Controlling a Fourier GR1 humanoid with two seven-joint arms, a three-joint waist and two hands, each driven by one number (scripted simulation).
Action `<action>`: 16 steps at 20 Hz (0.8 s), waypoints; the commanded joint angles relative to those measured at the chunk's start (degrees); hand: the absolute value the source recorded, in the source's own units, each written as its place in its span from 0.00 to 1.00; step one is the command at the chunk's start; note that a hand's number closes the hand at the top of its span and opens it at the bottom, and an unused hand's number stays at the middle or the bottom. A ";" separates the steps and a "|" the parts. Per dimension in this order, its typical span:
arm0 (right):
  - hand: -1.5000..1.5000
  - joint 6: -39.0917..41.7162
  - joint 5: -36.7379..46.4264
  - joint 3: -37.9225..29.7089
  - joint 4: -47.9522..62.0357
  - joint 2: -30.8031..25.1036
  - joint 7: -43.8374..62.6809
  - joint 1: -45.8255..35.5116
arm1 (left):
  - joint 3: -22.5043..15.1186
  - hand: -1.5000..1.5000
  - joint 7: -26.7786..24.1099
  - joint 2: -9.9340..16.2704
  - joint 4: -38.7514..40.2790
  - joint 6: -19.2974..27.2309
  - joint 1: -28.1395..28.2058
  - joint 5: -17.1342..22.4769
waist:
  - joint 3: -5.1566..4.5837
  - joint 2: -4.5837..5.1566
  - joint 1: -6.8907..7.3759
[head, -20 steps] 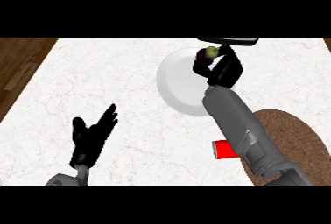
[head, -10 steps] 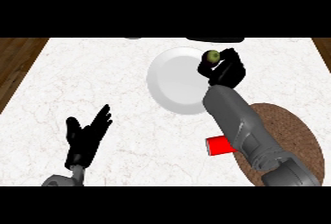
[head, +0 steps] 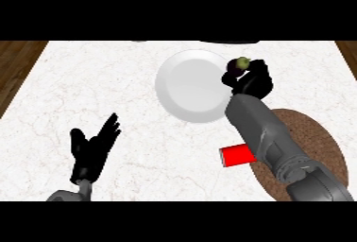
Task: Pick the eggplant from the placemat and place it in the plate
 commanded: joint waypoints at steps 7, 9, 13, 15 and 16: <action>0.00 2.01 0.12 0.42 -2.35 2.26 5.19 4.26 | -1.66 0.50 3.47 -2.20 -1.45 1.42 -3.04 -1.59 | 0.46 0.79 1.83; 0.00 0.51 -0.26 0.32 -7.76 2.28 1.47 6.88 | 0.54 0.50 -1.17 -1.09 2.37 -0.57 -1.94 -0.87 | 0.46 0.89 1.47; 0.00 -4.69 1.05 0.58 -13.17 2.30 -0.01 6.39 | -0.30 0.50 0.79 -0.19 -1.33 -0.65 -0.19 -1.05 | 0.48 0.46 1.10; 0.00 -4.76 2.28 -0.20 -18.80 1.98 -1.17 8.46 | -0.23 0.50 -1.23 -0.59 -0.26 -1.48 2.83 -0.35 | 0.41 0.02 0.10; 0.00 -4.78 2.55 -0.30 -21.46 2.30 -1.78 11.37 | 0.39 0.50 0.06 -0.09 -1.25 -0.67 1.15 -0.71 | 0.47 0.15 0.68</action>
